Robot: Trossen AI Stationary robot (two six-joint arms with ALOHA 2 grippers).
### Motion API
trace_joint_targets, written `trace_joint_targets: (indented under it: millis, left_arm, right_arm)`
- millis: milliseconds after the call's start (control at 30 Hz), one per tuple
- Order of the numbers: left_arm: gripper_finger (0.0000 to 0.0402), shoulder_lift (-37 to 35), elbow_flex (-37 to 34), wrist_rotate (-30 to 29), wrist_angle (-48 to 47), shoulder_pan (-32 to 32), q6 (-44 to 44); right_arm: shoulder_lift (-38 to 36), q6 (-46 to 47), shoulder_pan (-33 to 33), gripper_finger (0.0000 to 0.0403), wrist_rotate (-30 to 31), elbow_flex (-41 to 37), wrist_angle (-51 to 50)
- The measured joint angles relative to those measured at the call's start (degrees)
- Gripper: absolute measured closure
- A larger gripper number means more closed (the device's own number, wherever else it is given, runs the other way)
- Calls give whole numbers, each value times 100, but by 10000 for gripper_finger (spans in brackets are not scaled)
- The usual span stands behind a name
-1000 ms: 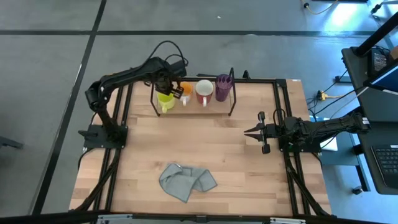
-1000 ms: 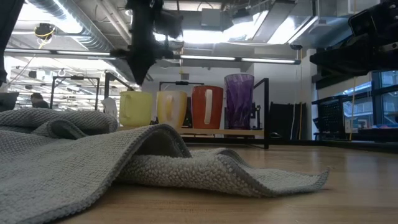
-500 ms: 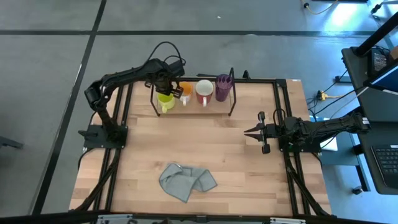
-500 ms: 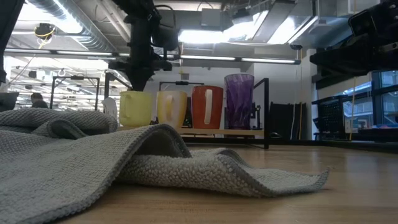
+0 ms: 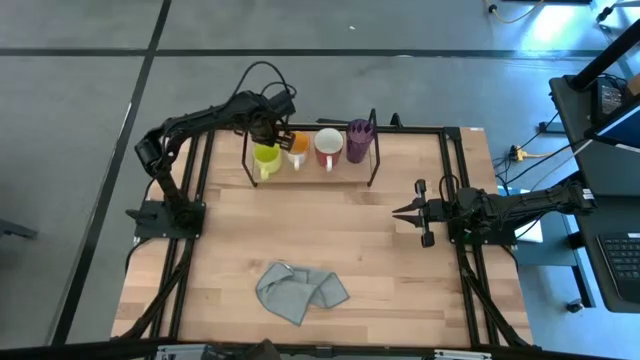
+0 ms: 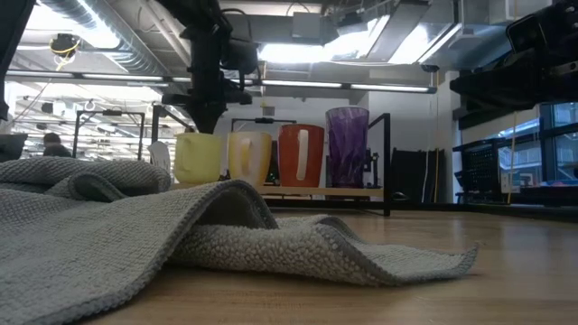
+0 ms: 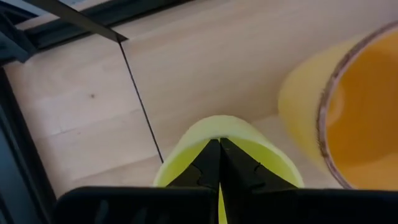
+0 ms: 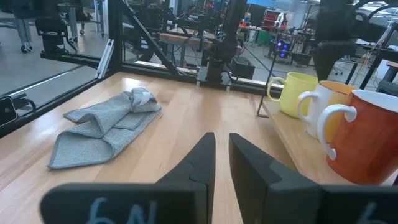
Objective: Stack small to large cups/mugs on shelf
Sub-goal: Put the yellow-green mug on the shelf
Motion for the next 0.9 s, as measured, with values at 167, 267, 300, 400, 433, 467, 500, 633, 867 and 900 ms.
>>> trace_joint_targets:
  millis: [167,267,300,400,433,467,500,633,867,900]
  left_arm:
    - [401,0,0,-100,20,114,80]
    - [401,-2,0,-100,31,171,82]
    - [401,0,0,-100,51,178,84]
    - [401,0,0,-94,135,182,86]
    - [401,0,0,-92,172,180,87]
    - [401,0,0,-92,220,169,101]
    - [401,-1,0,-88,282,160,117]
    - [401,0,0,-59,404,143,119]
    - [401,-1,0,53,404,154,114]
    - [401,0,0,95,403,152,90]
  right_arm:
    - [0,-2,-1,353,0,0,0]
    - [0,0,-1,353,0,0,0]
    - [0,0,1,353,0,0,0]
    - [0,-1,0,353,0,0,0]
    - [0,0,-1,353,0,0,0]
    - [0,-1,-1,353,0,0,0]
    - [0,-2,-1,353,0,0,0]
    - [0,0,0,353,0,0,0]
    - [0,-1,-1,353,0,0,0]
    - [0,0,-1,353,0,0,0]
